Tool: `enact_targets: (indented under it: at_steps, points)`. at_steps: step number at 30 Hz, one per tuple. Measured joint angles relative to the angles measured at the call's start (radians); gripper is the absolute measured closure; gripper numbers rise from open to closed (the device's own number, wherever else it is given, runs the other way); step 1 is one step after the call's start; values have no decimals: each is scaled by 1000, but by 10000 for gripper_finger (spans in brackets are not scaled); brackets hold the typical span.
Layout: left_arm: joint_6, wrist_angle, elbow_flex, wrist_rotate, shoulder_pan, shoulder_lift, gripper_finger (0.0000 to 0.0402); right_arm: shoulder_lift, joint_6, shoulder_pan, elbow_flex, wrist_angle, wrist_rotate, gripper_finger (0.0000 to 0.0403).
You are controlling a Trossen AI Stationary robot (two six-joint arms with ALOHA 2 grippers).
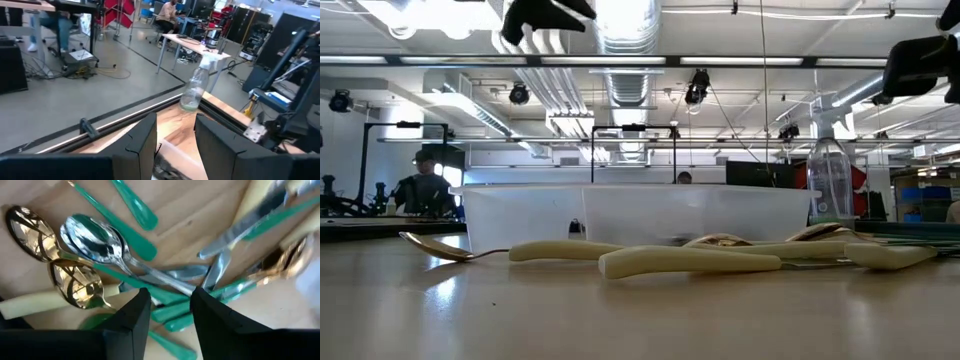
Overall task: Sort silverware
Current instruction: Put the silver spoon into the transparent silverware tray
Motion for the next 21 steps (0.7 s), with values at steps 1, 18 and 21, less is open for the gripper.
enact_targets:
  at_steps: [1,18,21]
  points:
    - [1,-16,24,1,-2,12,283,1,-5,5,-3,10,3,270]
    - [19,-436,431,21,-15,218,283,2,-418,-21,-158,160,14,290]
    - [27,-450,445,21,-16,228,283,2,-413,-21,-160,178,11,289]
